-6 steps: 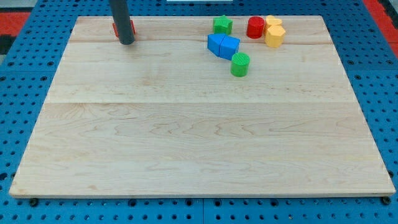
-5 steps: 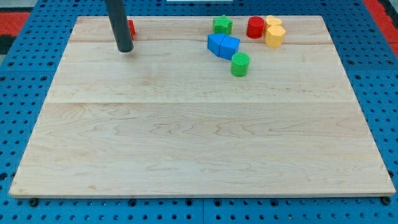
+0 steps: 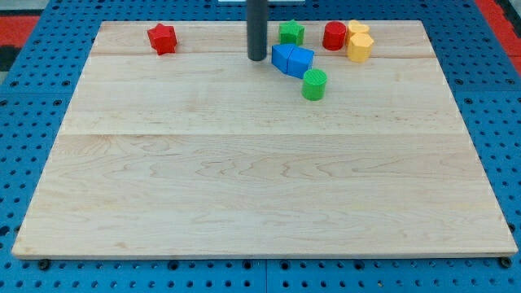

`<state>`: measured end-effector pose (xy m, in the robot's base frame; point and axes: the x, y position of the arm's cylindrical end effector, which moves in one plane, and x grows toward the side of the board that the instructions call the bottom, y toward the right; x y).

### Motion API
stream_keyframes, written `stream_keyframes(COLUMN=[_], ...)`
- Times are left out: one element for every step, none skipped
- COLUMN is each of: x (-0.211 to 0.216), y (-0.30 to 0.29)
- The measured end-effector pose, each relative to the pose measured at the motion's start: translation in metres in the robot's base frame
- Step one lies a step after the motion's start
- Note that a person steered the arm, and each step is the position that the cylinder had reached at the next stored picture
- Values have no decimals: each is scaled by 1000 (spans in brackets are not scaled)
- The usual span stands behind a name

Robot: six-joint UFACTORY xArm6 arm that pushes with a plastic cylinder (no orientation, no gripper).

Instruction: Place your arm at the top right corner

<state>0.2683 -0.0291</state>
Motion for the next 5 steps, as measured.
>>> stream_keyframes(x=[-31,-76,-74,-75,-76], y=[-38,-10,24,131,238])
